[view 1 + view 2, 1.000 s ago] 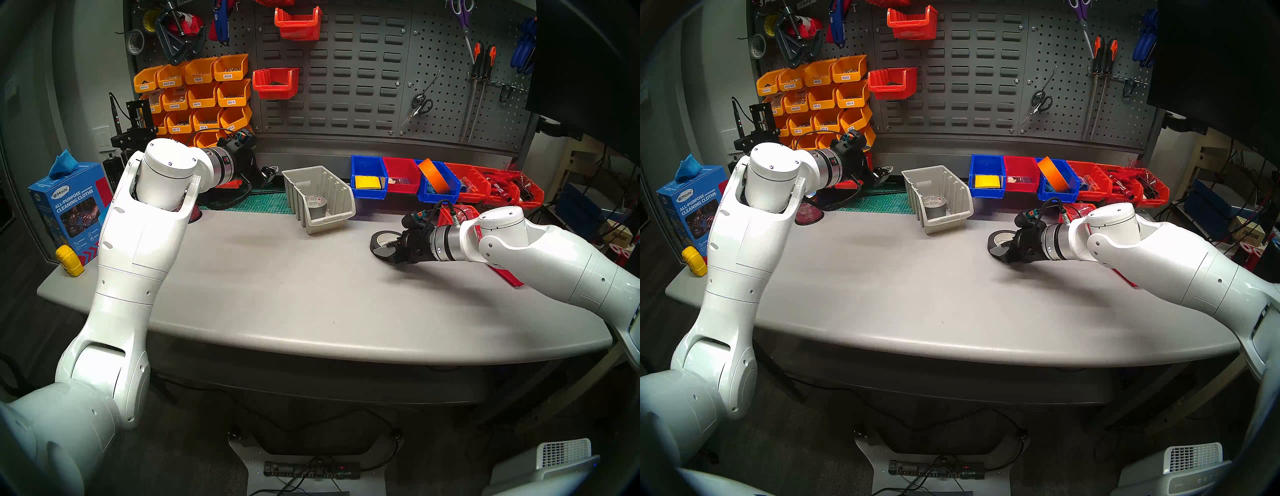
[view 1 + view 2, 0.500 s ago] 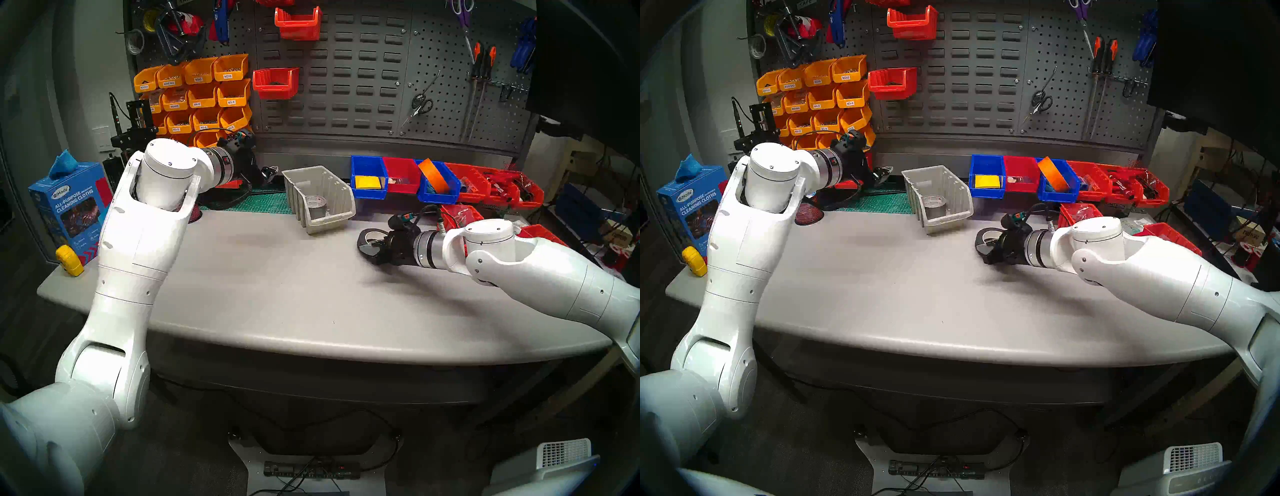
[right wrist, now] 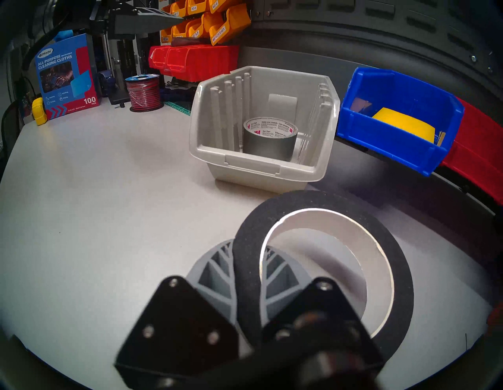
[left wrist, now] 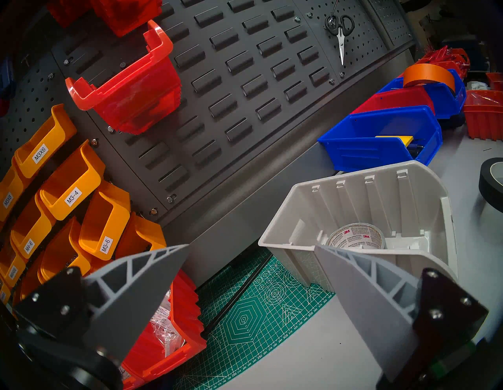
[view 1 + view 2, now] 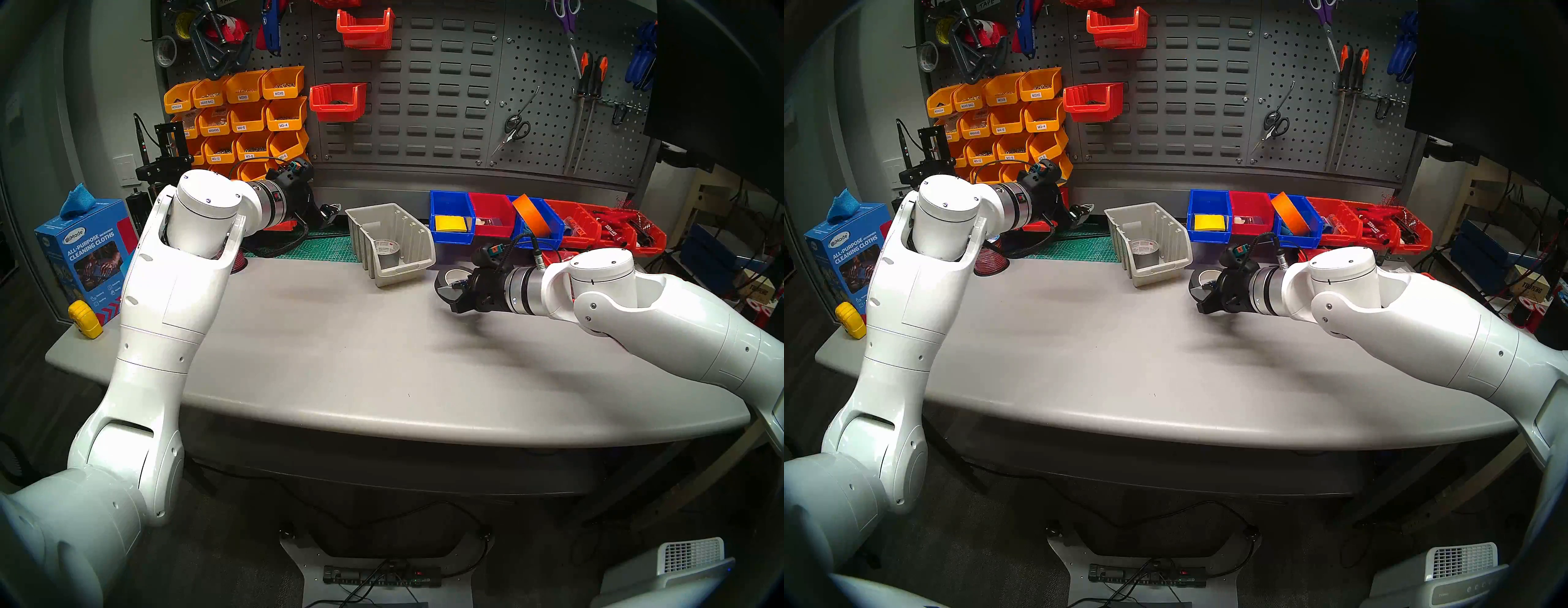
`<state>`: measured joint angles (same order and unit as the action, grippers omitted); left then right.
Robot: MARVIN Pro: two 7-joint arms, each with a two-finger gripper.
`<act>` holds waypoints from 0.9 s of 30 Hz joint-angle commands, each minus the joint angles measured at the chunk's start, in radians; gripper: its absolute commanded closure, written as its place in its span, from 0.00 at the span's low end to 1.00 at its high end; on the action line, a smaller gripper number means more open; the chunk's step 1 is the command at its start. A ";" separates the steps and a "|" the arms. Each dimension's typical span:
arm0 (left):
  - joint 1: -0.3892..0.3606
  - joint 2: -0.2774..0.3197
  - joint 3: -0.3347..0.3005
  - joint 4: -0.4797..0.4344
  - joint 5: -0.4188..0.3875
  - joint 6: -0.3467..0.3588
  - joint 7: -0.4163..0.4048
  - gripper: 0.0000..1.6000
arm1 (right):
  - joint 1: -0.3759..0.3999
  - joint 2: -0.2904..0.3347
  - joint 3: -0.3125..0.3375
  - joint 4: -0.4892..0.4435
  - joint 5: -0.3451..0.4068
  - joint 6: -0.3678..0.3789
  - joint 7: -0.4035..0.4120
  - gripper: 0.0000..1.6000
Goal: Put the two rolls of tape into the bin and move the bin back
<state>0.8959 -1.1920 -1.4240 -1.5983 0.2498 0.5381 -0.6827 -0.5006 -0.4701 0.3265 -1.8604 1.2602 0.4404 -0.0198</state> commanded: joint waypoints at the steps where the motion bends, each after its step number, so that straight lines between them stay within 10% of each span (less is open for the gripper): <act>1: -0.013 0.002 -0.006 -0.010 0.000 0.000 0.001 0.00 | 0.072 -0.051 0.033 0.005 -0.026 0.030 0.008 1.00; 27: -0.013 0.002 -0.006 -0.010 0.000 -0.001 0.001 0.00 | 0.157 -0.356 0.020 0.230 -0.122 0.022 0.066 1.00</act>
<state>0.8960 -1.1921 -1.4241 -1.5982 0.2496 0.5377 -0.6826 -0.3869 -0.7258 0.3442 -1.6851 1.1696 0.4881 0.0370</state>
